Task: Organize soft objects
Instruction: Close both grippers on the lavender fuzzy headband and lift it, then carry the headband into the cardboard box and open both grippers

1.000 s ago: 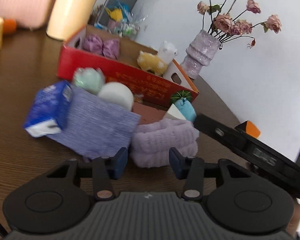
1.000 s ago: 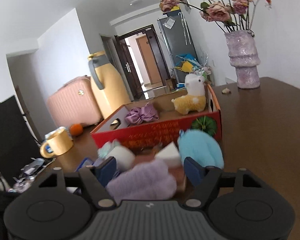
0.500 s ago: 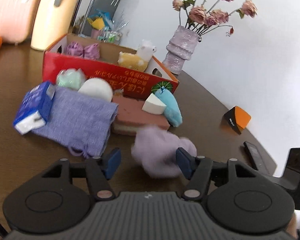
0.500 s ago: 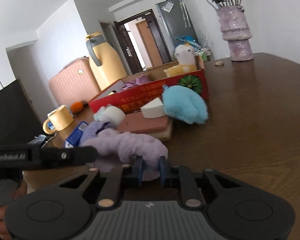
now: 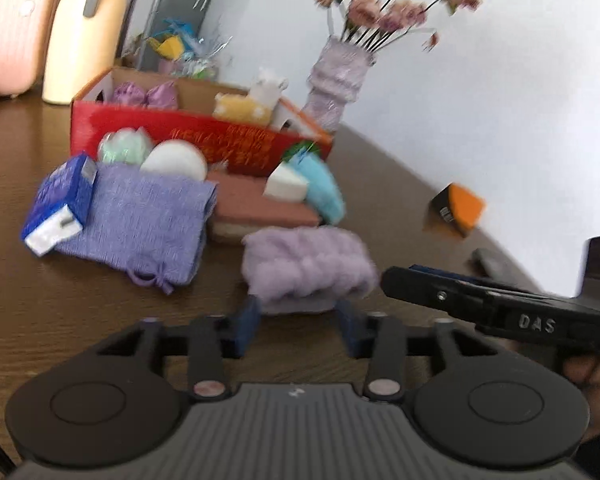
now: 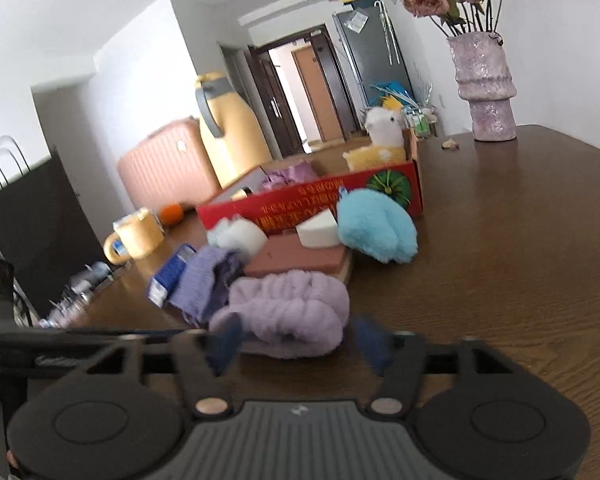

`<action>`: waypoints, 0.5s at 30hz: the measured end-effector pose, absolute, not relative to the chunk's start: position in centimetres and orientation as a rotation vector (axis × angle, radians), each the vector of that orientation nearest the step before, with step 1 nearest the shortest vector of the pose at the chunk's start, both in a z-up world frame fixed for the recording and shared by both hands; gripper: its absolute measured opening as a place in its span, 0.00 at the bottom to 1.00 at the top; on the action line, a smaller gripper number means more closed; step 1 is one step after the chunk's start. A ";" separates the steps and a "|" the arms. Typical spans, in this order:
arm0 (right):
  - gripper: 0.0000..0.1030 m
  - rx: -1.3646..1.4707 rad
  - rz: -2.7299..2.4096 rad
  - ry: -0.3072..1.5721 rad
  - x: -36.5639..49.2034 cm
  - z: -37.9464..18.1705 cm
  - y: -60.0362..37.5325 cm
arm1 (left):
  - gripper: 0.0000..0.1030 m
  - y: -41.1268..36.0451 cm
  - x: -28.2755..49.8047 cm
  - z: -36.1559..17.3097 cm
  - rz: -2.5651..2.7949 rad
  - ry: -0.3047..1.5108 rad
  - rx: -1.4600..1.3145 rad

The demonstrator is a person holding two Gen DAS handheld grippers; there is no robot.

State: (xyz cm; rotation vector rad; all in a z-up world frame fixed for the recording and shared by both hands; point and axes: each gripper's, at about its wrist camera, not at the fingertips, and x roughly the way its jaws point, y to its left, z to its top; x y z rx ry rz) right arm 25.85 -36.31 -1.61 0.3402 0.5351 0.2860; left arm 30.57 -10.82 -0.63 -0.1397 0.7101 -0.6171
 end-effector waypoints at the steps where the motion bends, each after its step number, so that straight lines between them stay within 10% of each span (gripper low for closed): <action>1: 0.68 0.375 0.285 0.530 26.0 -1.5 -36.7 | 0.69 -10.5 30.3 -0.3 -0.636 0.700 -0.153; 6: 0.54 0.415 0.205 0.577 29.0 -2.3 -36.7 | 0.74 -10.3 32.4 1.1 -0.553 0.674 -0.243; 10: 0.40 0.391 0.184 0.600 30.4 -3.4 -35.5 | 0.38 -11.8 34.8 -0.2 -0.501 0.731 -0.247; 15: 0.30 0.443 0.195 0.616 30.6 -4.7 -35.7 | 0.22 -12.1 35.8 -2.5 -0.521 0.819 -0.287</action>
